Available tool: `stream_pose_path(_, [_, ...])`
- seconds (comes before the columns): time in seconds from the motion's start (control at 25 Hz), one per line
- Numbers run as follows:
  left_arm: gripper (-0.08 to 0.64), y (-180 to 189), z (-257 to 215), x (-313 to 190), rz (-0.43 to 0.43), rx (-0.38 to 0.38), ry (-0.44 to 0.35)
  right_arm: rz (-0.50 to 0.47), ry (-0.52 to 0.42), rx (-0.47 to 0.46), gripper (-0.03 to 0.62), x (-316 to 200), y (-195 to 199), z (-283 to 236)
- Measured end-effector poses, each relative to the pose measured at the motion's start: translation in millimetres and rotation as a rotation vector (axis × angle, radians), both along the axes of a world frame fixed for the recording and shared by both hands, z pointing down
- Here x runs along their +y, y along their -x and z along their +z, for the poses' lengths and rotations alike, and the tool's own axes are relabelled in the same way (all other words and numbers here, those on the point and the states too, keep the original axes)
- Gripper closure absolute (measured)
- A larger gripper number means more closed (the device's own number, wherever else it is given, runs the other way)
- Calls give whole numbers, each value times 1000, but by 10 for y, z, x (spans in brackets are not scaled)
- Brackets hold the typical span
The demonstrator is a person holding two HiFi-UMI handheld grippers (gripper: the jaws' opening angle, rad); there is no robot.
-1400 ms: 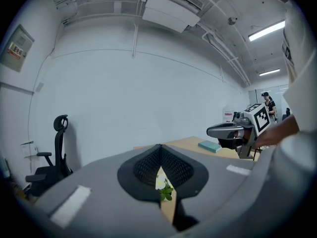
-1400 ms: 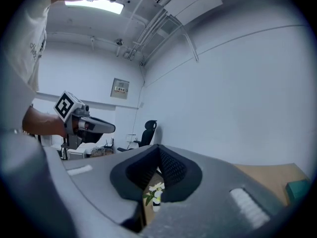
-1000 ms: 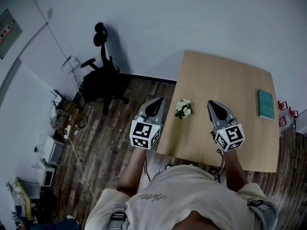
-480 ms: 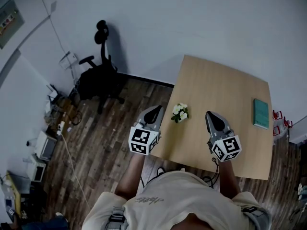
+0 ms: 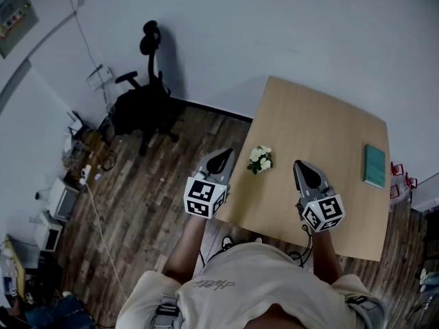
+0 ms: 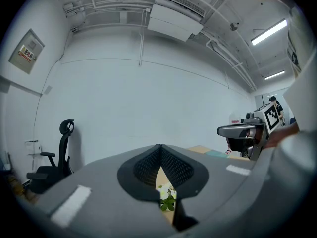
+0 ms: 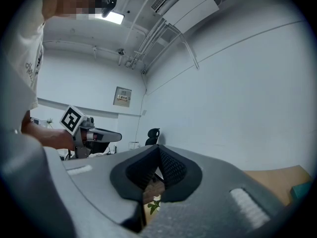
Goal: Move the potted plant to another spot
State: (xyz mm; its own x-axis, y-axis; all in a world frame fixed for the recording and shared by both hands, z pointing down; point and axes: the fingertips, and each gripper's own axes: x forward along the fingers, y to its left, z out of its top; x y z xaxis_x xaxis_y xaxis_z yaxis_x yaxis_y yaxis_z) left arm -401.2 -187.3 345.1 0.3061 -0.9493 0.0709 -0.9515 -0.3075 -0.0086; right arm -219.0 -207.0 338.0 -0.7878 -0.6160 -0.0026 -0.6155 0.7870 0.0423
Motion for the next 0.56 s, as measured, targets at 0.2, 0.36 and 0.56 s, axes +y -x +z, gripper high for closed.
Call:
stream_pose_path(0.2, [541, -83, 199, 37, 7, 24, 32, 4, 35, 25, 591, 7, -55, 152])
stream_pose_path(0.36, [541, -80, 353, 60, -3, 34, 69, 6, 61, 34, 591, -9, -107, 242])
stream_pose_path(0.56, [541, -11, 377, 55, -37, 49, 65, -21, 59, 57, 591, -65, -69, 287])
